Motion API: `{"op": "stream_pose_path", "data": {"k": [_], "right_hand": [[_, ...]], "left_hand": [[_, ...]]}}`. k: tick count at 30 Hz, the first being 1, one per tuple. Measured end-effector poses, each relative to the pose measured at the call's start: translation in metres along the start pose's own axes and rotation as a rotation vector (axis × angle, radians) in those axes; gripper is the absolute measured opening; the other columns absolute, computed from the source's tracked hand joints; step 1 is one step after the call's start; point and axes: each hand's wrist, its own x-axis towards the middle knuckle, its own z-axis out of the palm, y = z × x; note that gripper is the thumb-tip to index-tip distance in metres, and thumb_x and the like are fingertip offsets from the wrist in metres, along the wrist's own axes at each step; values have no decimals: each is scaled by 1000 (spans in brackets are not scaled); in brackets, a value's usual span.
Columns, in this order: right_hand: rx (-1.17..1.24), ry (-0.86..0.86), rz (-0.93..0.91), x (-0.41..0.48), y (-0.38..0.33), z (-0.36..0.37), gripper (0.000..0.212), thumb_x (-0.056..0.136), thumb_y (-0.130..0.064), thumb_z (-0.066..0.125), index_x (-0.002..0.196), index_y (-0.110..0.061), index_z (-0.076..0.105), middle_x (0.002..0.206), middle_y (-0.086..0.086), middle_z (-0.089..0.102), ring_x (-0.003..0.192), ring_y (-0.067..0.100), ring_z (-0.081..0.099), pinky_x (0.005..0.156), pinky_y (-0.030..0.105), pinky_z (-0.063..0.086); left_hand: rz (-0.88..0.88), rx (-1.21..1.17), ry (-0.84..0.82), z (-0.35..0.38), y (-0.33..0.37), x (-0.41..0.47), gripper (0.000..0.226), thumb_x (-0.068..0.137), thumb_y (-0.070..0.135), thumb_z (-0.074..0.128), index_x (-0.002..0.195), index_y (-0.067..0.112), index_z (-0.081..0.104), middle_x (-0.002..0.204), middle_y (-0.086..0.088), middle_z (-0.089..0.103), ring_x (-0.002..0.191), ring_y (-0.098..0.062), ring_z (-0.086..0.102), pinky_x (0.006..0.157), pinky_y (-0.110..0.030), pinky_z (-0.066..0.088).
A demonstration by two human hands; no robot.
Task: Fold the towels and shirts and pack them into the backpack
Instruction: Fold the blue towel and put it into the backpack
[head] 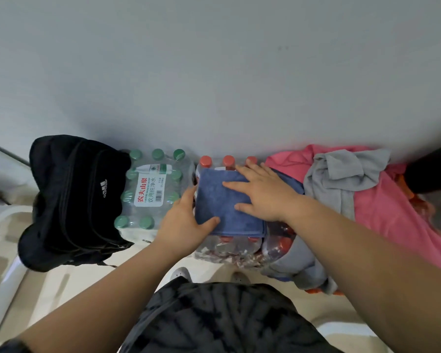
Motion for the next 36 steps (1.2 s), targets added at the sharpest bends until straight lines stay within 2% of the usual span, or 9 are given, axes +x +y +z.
{"op": "stream_pose_path", "data": {"k": [5,11,15,19,21,24,28,32,36], "right_hand": [[18,41,55,-5,-5,8,68,92,-60,55,153,-41,33,150,4,33,133,29,36,114,41,30],[151,-9,230,-39,-26,14,74,92,-62,53,156,-33,29,136,6,36,125,29,40,108,43,37],[213,-54,231,-63,-44,13,57,93,-58,54,144,-33,51,120,1,50,116,25,50,96,40,46],[208,186,209,-54,-44,2,36,90,-47,65,120,-27,71,107,-2,52,106,22,51,89,38,48],[223,299,174,-37,-39,-2,51,82,-44,75,127,-23,64,115,-1,53,108,23,50,93,43,47],[191,140,140,-12,-26,-6,99,71,-51,83,153,-23,35,146,-1,40,132,25,38,109,44,39],[67,-33,93,7,-13,2,115,68,-62,80,159,-23,20,145,-1,42,131,25,39,109,43,37],[99,-20,52,16,-9,4,94,61,-60,83,142,-32,45,126,-4,54,115,22,50,97,44,45],[69,99,64,29,-3,-12,72,63,-50,85,125,-24,58,108,1,57,104,26,52,88,42,46]], "left_hand": [[-70,-52,-80,2,-10,5,87,75,36,82,147,22,35,112,2,63,96,-22,66,83,-39,55],[-61,-141,-31,-13,-16,23,76,76,13,78,143,26,45,89,4,63,83,-16,65,69,-29,50],[-38,-211,4,-31,-14,52,70,80,7,72,141,32,48,92,9,64,83,-12,65,78,-33,54],[107,-101,-245,-41,-7,69,74,79,22,79,145,29,46,121,7,61,108,-13,61,96,-33,51],[185,114,-331,-41,-5,70,93,68,39,87,148,27,41,130,5,53,117,-15,52,100,-32,45],[281,430,-314,-36,-4,70,107,55,57,86,146,28,38,131,-2,51,120,-26,48,100,-40,45],[234,398,-327,-33,-5,76,86,54,52,87,130,30,51,116,2,63,105,-24,60,89,-39,53],[250,368,-350,-34,0,84,46,59,45,85,94,28,60,86,7,65,80,-20,61,71,-37,55],[327,385,-178,-37,8,103,30,65,37,78,83,20,61,81,2,61,79,-25,61,68,-36,52]]}}
